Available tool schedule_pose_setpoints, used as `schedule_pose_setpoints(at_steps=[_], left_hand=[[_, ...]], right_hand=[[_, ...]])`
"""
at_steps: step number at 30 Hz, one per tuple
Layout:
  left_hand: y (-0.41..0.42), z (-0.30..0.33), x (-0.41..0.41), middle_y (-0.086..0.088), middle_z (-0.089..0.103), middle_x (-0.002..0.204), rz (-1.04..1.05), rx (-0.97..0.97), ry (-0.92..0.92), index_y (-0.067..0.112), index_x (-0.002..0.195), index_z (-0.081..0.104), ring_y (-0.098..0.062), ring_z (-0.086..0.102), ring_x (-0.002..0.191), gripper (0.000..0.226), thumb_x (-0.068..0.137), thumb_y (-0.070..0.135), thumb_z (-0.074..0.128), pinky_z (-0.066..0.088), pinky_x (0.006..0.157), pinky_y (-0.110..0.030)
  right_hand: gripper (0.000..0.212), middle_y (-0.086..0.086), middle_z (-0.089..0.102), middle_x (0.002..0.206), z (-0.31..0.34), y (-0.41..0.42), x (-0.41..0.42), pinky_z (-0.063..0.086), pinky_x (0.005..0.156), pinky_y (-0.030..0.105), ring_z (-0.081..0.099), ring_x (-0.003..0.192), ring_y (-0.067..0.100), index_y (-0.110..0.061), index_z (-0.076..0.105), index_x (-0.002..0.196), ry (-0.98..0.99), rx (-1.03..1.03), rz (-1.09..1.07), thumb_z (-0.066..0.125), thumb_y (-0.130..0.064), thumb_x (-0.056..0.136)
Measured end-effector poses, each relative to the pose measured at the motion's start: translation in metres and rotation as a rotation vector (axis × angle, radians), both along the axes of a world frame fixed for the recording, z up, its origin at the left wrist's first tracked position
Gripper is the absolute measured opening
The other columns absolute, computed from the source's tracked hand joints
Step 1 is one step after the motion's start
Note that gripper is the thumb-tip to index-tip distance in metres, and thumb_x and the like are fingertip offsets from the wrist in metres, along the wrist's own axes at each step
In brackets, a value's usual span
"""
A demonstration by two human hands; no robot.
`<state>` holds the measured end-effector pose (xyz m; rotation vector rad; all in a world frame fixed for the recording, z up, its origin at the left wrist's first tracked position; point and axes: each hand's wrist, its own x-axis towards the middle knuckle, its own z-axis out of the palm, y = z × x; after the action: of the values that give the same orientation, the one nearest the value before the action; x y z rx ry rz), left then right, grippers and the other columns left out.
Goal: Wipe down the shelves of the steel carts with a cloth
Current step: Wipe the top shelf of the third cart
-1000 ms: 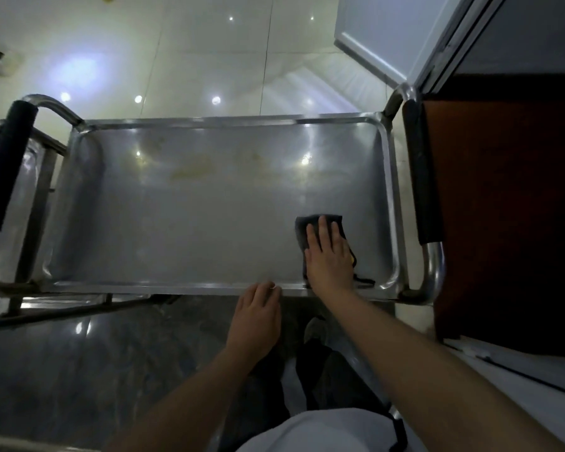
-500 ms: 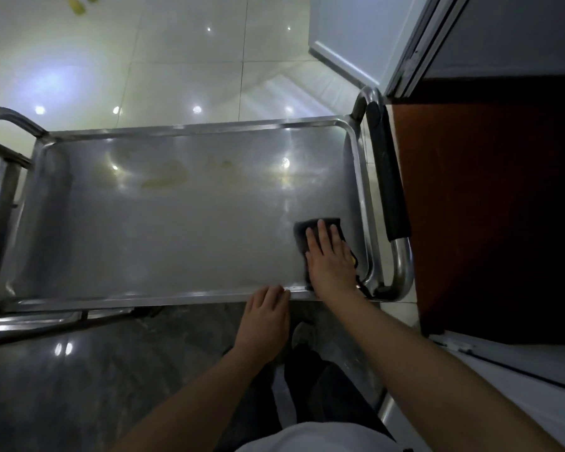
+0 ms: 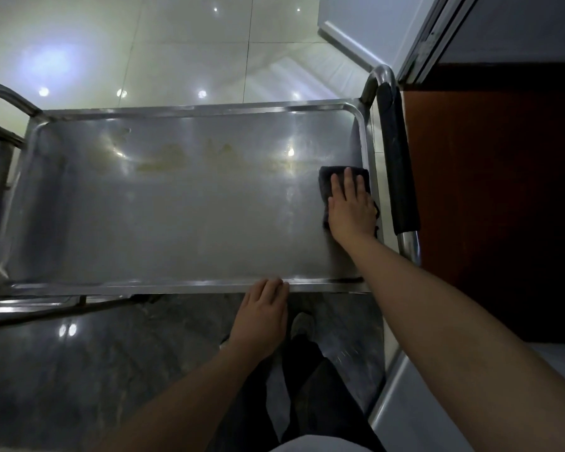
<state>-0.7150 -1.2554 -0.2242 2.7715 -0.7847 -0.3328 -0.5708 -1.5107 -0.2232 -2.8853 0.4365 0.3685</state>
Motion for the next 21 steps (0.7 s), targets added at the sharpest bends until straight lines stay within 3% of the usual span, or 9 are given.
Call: schedule_pose_setpoints(at_steps=[8, 13, 18, 21], left_hand=[[0.001, 0.009, 0.002, -0.01, 0.06, 0.131, -0.02, -0.018, -0.002, 0.01, 0.133, 0.063, -0.03, 0.046, 0.121, 0.05, 0.094, 0.034, 0.041, 0.052, 0.101, -0.046], [0.025, 0.022, -0.013, -0.01, 0.058, 0.135, -0.093, -0.061, -0.032, 0.011, 0.138, 0.059, -0.031, 0.044, 0.128, 0.051, 0.096, 0.034, 0.04, 0.039, 0.115, -0.053], [0.082, 0.028, -0.041, -0.011, 0.061, 0.13, -0.116, -0.158, -0.048, 0.011, 0.133, 0.063, -0.034, 0.053, 0.122, 0.045, 0.096, 0.031, 0.045, 0.037, 0.116, -0.056], [0.123, 0.031, -0.059, -0.009, 0.062, 0.128, -0.068, -0.177, -0.058, 0.013, 0.131, 0.065, -0.033, 0.053, 0.122, 0.042, 0.097, 0.03, 0.046, 0.035, 0.117, -0.055]], right_hand=[[0.061, 0.003, -0.011, 0.168, 0.003, 0.02, -0.085, 0.005, 0.123, 0.047, -0.004, 0.155, 0.029, -0.027, 0.003, 0.161, 0.014, 0.006, -0.054, 0.028, -0.042, 0.107], [0.063, 0.003, -0.007, 0.169, 0.004, 0.053, -0.143, 0.006, 0.121, 0.049, 0.0, 0.154, 0.03, -0.029, 0.005, 0.16, 0.025, -0.012, -0.127, 0.029, -0.048, 0.105], [0.059, 0.007, 0.011, 0.167, 0.013, 0.101, -0.168, 0.023, 0.117, 0.053, 0.02, 0.147, 0.038, -0.026, 0.021, 0.158, 0.036, -0.059, -0.199, 0.04, -0.036, 0.104], [0.07, 0.007, 0.013, 0.165, 0.019, 0.14, -0.176, 0.031, 0.113, 0.049, 0.022, 0.144, 0.039, -0.023, 0.023, 0.157, 0.083, -0.043, -0.165, 0.056, -0.031, 0.096]])
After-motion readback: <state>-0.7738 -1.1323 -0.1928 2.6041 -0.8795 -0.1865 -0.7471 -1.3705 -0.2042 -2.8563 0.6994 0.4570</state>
